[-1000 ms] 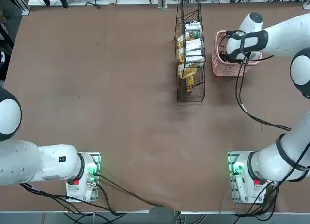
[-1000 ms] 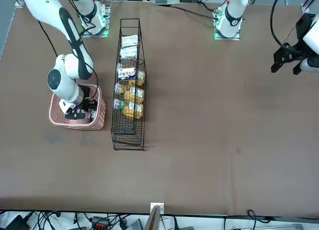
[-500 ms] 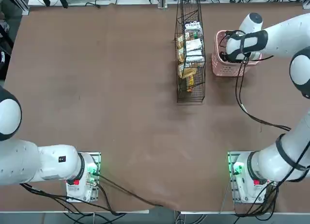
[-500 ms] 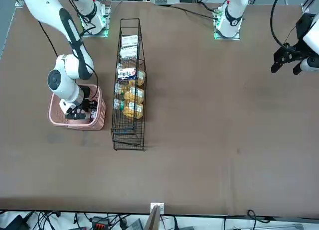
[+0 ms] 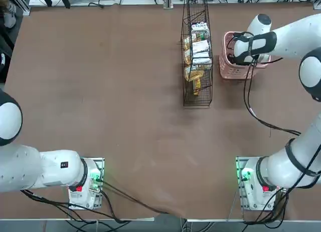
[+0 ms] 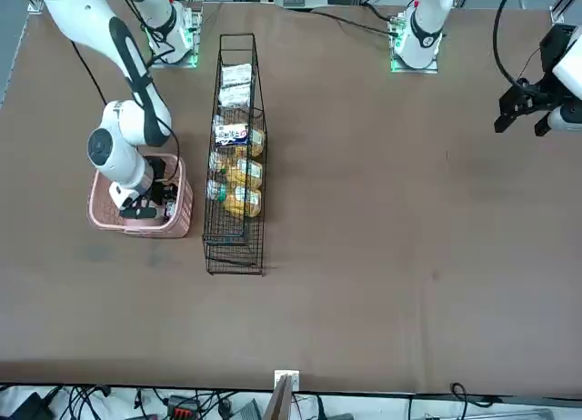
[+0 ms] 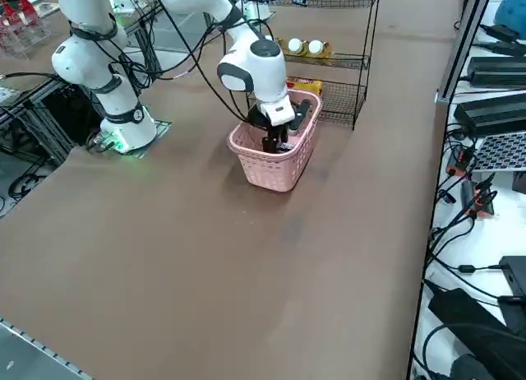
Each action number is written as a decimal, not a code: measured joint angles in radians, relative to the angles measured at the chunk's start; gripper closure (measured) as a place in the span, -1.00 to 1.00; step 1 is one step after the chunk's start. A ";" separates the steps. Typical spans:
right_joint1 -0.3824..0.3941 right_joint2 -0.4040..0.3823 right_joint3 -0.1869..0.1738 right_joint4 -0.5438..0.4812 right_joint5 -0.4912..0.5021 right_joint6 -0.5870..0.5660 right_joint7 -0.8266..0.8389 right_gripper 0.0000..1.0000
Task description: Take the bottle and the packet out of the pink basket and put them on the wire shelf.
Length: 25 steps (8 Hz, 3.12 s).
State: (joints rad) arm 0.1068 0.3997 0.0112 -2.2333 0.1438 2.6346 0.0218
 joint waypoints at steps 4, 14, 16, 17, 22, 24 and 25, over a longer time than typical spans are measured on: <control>0.000 0.001 0.000 0.002 0.000 0.009 0.001 -0.51; 0.000 -0.060 0.002 0.030 0.000 -0.063 0.000 0.12; 0.000 -0.108 0.002 0.050 0.000 -0.156 0.000 0.12; 0.000 -0.138 0.002 0.067 0.000 -0.220 0.000 0.12; -0.007 -0.271 -0.001 0.244 -0.006 -0.599 -0.005 0.12; -0.007 -0.284 0.000 0.389 -0.016 -0.762 -0.009 0.12; -0.007 -0.287 0.001 0.456 -0.016 -0.821 -0.013 0.12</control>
State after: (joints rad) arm 0.0996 0.1127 0.0125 -1.7769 0.1277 1.8132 0.0092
